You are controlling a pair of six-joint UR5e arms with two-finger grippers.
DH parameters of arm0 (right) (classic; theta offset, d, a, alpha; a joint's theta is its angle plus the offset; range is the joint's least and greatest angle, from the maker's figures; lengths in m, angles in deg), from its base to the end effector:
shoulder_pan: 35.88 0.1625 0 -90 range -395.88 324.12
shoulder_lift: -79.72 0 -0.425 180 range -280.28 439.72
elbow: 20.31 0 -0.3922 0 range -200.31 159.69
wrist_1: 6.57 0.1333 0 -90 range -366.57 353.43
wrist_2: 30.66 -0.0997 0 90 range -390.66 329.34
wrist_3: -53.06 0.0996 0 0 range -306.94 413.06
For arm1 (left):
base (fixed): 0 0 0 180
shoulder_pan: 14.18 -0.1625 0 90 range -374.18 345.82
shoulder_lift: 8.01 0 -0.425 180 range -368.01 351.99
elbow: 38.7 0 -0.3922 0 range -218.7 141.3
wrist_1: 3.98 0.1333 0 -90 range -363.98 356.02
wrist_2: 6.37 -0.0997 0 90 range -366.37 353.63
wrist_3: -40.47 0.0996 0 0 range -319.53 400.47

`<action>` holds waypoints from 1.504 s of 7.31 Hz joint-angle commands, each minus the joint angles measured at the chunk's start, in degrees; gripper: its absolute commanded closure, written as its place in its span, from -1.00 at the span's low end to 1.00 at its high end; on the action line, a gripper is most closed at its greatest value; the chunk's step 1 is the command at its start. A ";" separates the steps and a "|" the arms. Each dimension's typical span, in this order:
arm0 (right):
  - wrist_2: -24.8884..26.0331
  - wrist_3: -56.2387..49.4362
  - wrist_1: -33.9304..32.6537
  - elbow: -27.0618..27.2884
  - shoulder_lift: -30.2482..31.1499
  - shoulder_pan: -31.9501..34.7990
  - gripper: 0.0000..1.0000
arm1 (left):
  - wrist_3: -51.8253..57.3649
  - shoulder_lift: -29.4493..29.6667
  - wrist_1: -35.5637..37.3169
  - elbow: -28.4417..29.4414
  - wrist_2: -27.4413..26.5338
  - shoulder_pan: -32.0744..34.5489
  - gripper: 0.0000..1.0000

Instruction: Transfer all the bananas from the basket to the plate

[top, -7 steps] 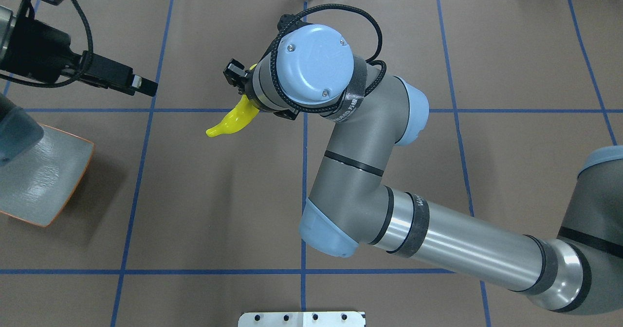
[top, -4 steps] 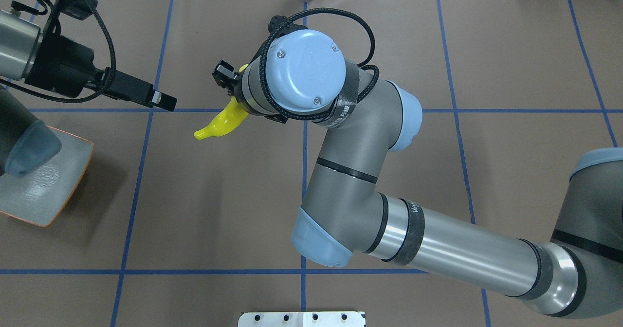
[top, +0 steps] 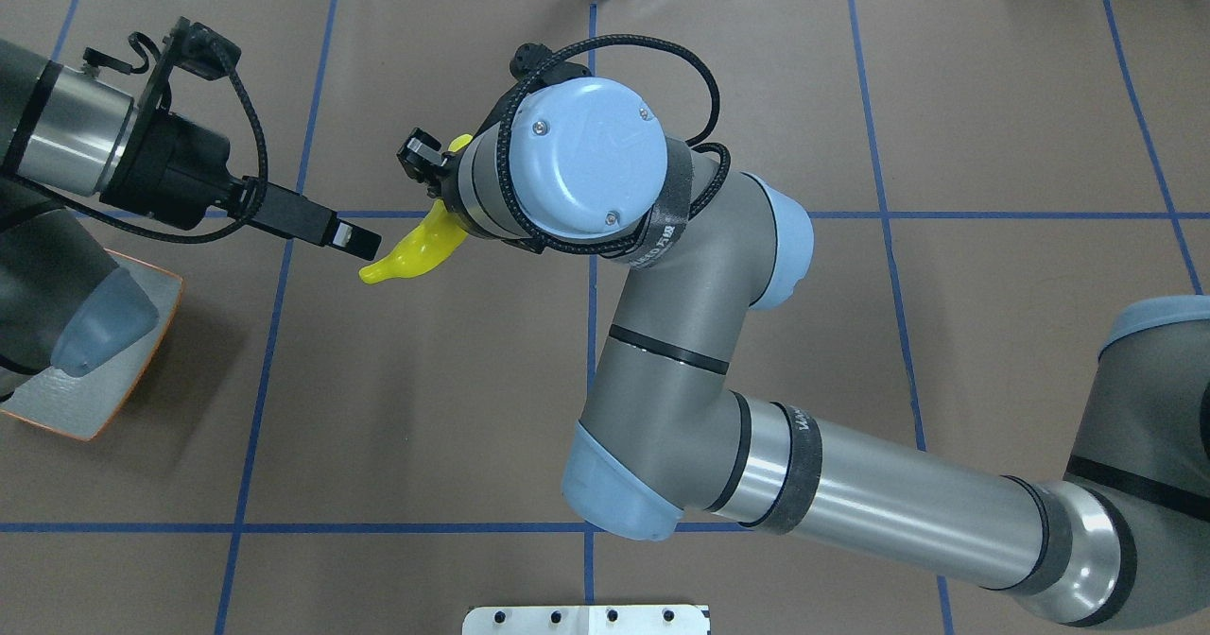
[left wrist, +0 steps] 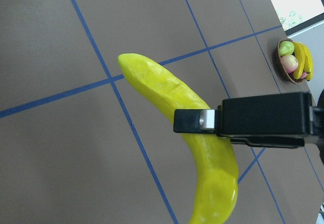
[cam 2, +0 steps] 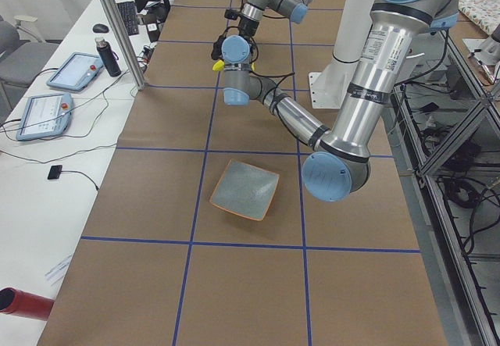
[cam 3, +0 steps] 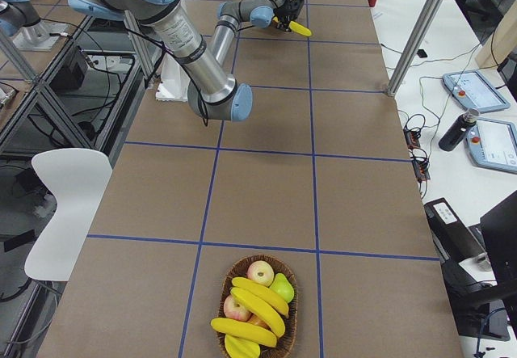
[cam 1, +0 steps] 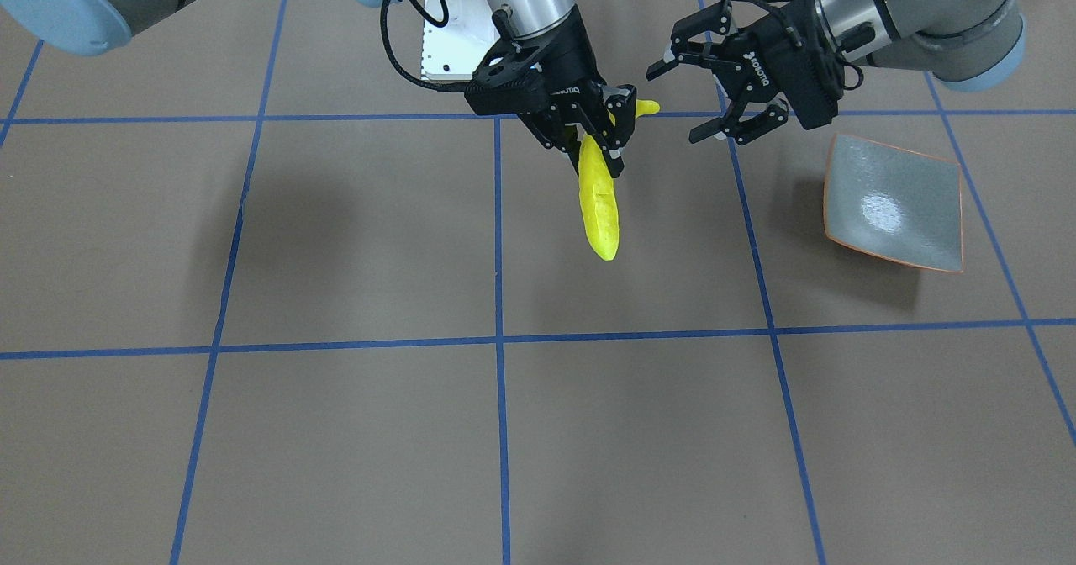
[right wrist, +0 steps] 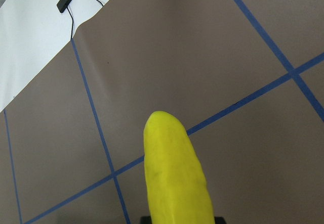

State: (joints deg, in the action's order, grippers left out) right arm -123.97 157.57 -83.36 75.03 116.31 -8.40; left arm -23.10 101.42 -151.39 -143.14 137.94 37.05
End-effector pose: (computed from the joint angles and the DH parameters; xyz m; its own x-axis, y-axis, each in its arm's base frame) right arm -0.5357 -0.4224 0.0165 0.1628 0.3666 0.9160 -0.4677 0.8462 -0.2555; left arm 0.2866 -0.4405 0.2437 -0.0364 0.4600 -0.8872 -0.0418 0.8863 0.4612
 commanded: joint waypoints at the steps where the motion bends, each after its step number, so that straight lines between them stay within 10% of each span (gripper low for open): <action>1: 0.05 -0.18 1.20 0.10 0.06 -0.67 1.00 | -0.06 0.08 -1.04 -0.49 0.01 -1.66 -1.00; 6: -0.03 -0.71 1.21 1.16 -0.03 -1.38 1.00 | 0.03 0.08 -3.94 0.47 0.01 -3.16 -0.99; 11: 0.14 -0.80 1.20 1.33 0.06 -2.43 1.00 | 0.03 0.52 -4.03 0.03 0.01 -3.86 -0.51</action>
State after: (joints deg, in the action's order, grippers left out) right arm -123.89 156.84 -82.15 76.40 116.36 -10.60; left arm -23.07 101.67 -155.41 -143.07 137.95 33.41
